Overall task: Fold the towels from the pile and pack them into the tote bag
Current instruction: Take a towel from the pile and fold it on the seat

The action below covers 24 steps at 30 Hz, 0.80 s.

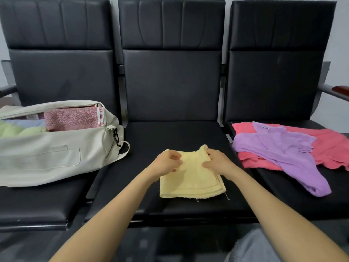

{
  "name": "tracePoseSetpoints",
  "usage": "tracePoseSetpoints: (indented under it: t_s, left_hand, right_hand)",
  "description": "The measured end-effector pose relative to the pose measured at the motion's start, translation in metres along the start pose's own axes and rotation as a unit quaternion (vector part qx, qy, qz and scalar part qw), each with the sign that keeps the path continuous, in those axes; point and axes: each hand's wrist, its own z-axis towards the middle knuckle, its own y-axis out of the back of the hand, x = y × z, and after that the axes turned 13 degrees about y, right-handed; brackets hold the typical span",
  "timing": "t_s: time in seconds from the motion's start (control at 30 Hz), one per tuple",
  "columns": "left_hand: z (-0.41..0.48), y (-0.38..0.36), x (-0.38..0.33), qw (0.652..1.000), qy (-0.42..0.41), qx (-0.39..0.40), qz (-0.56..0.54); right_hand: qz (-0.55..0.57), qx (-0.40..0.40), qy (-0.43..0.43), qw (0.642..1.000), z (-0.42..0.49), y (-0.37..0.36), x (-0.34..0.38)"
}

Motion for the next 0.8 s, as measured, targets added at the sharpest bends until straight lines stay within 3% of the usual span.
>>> tracePoseSetpoints:
  t_s: [0.07, 0.13, 0.2, 0.3, 0.6, 0.8]
  left_hand:
    - [0.002, 0.008, 0.007, 0.998, -0.003, -0.046, 0.044]
    - [0.003, 0.015, 0.012, 0.994, 0.003, -0.077, 0.075]
    - [0.004, 0.018, 0.016, 0.991, 0.017, -0.089, 0.094]
    - [0.006, 0.017, 0.020, 0.984, 0.049, -0.101, 0.135]
    - [0.020, -0.002, 0.031, 0.965, 0.155, -0.090, 0.191]
    - [0.017, 0.001, 0.029, 0.985, 0.145, -0.059, 0.067]
  right_hand:
    - [0.191, -0.008, 0.009, 0.981, 0.001, 0.004, 0.005]
    - [0.259, -0.030, -0.017, 0.965, 0.002, 0.007, 0.005]
    - [0.105, -0.033, -0.046, 0.993, 0.001, 0.006, -0.002]
    - [-0.082, -0.021, -0.068, 0.994, -0.002, 0.004, -0.007]
    - [-0.123, 0.034, -0.102, 0.987, -0.002, -0.008, -0.002]
    - [-0.119, 0.055, -0.148, 0.980, 0.006, -0.016, 0.008]
